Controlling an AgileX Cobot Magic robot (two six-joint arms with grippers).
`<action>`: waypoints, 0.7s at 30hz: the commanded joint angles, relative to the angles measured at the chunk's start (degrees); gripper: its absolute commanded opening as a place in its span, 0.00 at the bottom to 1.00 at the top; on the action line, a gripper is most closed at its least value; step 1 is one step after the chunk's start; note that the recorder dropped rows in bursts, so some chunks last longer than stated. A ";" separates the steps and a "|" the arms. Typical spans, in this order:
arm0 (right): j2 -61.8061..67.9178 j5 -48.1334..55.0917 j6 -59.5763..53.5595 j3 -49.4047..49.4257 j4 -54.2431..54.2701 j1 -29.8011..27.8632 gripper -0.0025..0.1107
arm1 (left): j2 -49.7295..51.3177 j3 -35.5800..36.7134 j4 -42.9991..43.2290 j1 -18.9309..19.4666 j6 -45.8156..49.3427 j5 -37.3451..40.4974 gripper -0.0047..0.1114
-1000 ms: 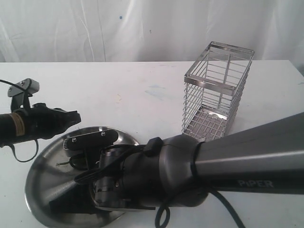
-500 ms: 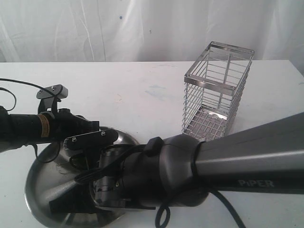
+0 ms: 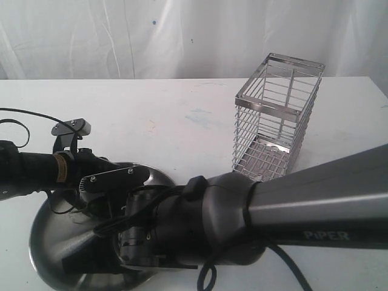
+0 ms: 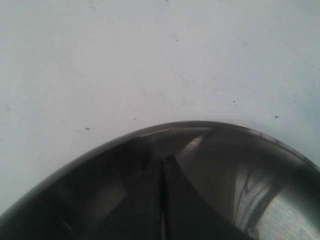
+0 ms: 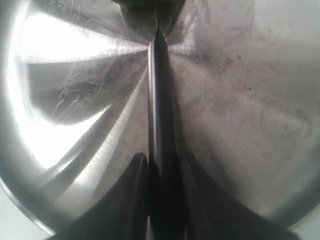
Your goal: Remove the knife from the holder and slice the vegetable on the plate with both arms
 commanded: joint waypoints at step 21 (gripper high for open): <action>-0.08 7.68 -13.98 -0.07 15.40 0.35 0.02 | 2.92 1.14 9.94 0.16 -6.18 7.69 0.04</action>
